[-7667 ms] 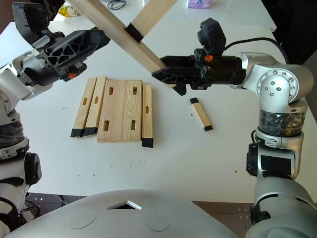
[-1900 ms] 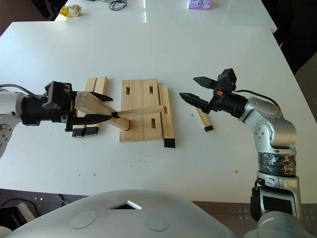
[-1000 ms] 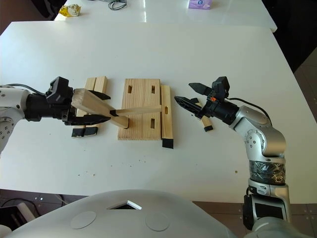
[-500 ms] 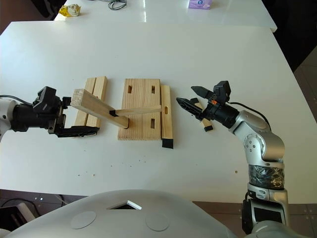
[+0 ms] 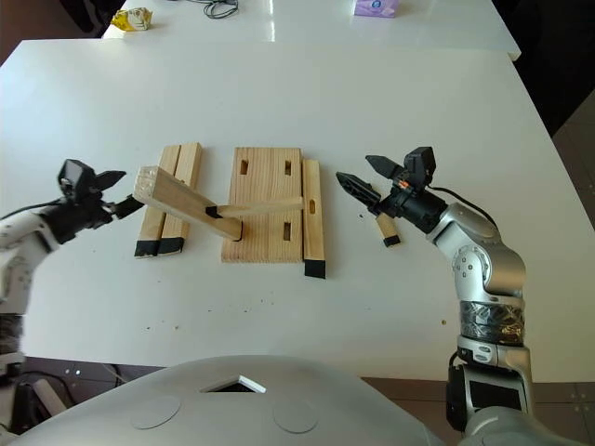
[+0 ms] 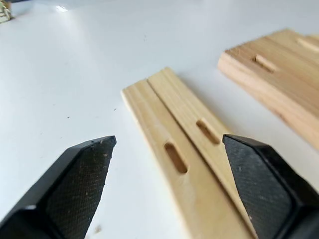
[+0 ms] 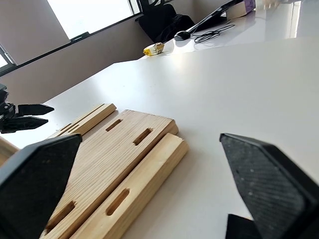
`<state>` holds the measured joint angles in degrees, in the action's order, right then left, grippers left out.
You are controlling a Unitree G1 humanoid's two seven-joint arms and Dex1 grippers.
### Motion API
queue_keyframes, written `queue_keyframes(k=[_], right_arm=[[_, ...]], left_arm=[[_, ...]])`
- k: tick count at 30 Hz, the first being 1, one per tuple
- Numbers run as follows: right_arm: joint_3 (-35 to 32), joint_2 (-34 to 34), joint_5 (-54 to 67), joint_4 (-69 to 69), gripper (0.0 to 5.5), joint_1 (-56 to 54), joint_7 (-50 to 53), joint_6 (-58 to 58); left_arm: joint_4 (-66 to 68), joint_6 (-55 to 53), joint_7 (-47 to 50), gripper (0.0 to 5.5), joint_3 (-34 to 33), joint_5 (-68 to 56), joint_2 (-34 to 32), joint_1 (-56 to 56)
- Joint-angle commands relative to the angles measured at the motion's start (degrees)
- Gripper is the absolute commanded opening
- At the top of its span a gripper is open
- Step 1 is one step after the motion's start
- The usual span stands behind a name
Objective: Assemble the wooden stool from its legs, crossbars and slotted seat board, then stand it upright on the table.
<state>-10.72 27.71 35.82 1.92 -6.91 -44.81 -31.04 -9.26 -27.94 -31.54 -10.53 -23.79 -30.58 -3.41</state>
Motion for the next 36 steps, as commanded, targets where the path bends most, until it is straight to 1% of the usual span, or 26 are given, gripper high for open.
queue_keyframes(k=[1,5,10,14,17,29,36], right_arm=[[-0.5,1.2,-0.9,-1.4,5.11,-1.7,0.0,-0.1],[-0.4,1.3,-0.8,-1.2,5.11,-2.0,0.2,-0.7],[-0.1,1.2,-0.8,-1.0,5.11,-1.4,0.2,-1.0],[0.6,0.6,-1.0,-1.0,5.11,-1.3,0.2,-1.0],[0.0,0.1,-0.6,0.4,5.11,0.3,1.0,-1.1],[-0.3,-1.8,0.2,3.4,5.11,4.1,3.0,-1.6],[-0.3,-2.7,0.3,4.9,5.11,6.2,3.9,-1.8]], left_arm=[[-7.8,-6.7,10.6,3.98,1.5,1.8,6.0,-3.9],[-9.9,-8.7,15.2,3.98,1.4,5.3,6.4,-5.3],[-13.5,-11.3,17.6,3.98,-0.5,3.9,8.0,-5.2],[-15.1,-14.1,19.5,3.98,-0.3,4.9,8.8,-6.4],[-13.9,-15.0,19.6,3.98,0.3,6.3,7.9,-6.3],[-13.9,-17.3,18.7,3.98,-1.1,6.9,7.1,-6.9],[-12.9,-18.5,17.7,3.98,-3.1,6.9,4.9,-6.3]])
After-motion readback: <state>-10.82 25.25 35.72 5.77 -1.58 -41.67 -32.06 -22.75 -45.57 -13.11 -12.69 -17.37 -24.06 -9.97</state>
